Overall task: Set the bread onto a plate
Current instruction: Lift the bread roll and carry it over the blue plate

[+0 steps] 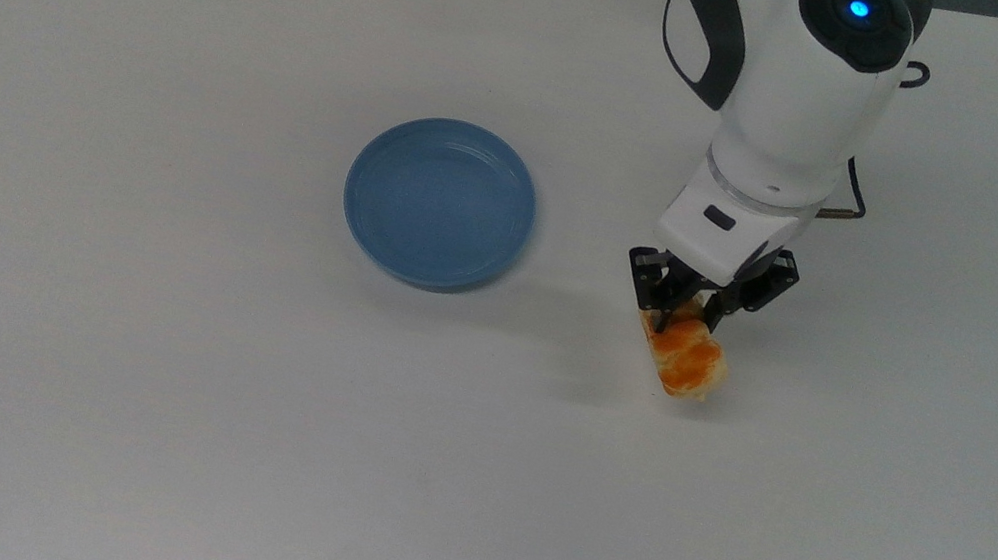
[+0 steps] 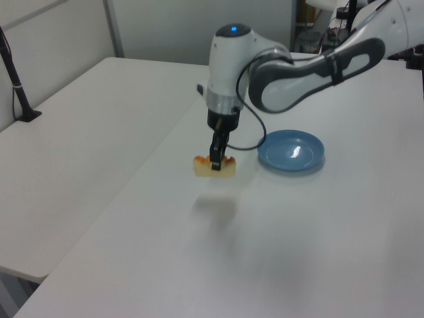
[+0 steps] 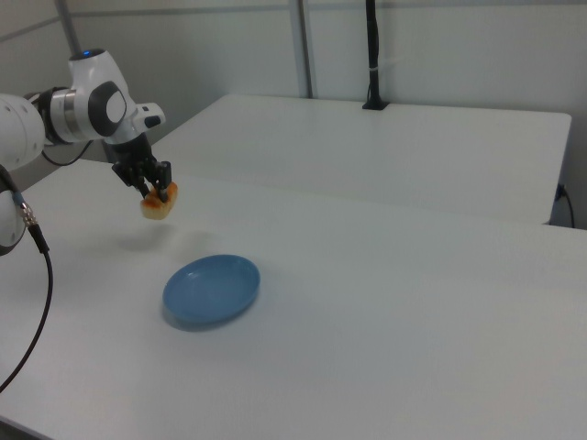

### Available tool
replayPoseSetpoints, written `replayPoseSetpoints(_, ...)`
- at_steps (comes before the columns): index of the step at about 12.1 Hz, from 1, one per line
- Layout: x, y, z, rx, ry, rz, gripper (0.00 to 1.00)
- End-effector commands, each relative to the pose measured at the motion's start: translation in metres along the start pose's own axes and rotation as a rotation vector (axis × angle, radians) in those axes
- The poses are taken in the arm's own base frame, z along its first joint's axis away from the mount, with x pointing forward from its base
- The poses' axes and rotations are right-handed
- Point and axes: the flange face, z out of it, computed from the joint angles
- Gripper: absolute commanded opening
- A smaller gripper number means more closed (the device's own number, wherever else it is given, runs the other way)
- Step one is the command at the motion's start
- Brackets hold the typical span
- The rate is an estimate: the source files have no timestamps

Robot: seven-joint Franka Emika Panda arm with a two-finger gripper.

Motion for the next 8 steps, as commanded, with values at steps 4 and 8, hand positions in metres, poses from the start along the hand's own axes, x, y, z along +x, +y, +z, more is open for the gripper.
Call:
replayPoseSetpoints(4,-0.058,0.12,-0.133,-0.065,-0.068,0.12,0.44)
replayPoseSetpoints(8,-0.094,0.192,-0.169,-0.091,-0.146,0.175,0.44)
